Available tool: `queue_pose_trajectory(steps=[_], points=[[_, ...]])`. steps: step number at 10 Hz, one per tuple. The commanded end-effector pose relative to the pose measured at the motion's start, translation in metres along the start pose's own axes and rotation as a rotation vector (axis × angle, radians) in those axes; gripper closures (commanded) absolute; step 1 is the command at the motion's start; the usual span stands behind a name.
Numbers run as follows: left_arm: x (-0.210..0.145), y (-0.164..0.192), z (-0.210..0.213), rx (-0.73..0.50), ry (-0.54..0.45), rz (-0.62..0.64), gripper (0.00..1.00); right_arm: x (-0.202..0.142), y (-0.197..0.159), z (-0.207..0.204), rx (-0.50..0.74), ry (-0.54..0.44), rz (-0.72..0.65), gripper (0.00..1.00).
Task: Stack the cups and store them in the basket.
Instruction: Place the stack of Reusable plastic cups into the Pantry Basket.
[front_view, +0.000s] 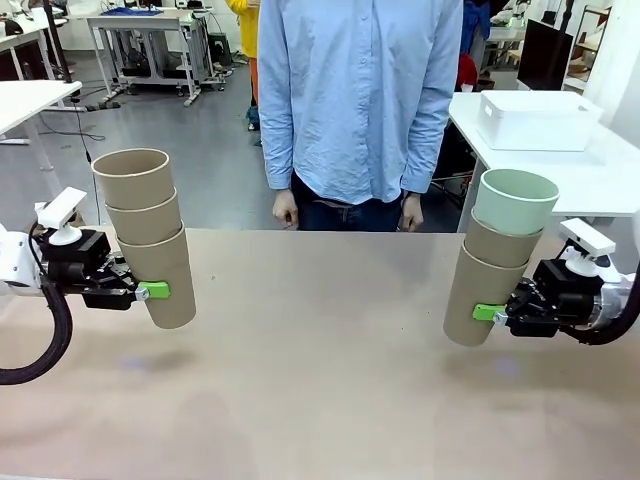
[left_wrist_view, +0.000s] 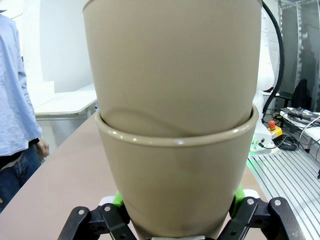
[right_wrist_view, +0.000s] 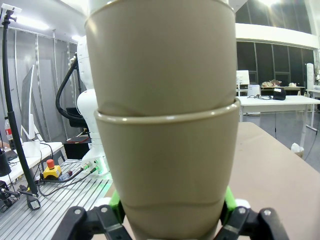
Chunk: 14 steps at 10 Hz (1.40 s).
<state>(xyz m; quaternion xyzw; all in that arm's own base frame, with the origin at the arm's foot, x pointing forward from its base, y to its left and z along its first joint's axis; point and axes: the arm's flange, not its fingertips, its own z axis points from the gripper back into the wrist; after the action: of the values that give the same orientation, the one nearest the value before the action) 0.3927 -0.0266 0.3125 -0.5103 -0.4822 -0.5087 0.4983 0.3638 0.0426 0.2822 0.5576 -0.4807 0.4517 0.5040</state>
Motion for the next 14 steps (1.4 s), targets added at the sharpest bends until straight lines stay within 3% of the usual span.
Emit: queue_pose_trajectory(steps=[1, 14], points=[[0.0045, -0.0005, -0.0003, -0.005, -0.001, -0.01, 0.15, 0.0052, 0.0001, -0.0001, 0.002, -0.001, -0.01, 0.14], [0.0045, -0.0005, -0.0003, -0.005, -0.001, -0.01, 0.15, 0.0052, 0.0001, -0.0001, 0.002, -0.001, -0.01, 0.14]])
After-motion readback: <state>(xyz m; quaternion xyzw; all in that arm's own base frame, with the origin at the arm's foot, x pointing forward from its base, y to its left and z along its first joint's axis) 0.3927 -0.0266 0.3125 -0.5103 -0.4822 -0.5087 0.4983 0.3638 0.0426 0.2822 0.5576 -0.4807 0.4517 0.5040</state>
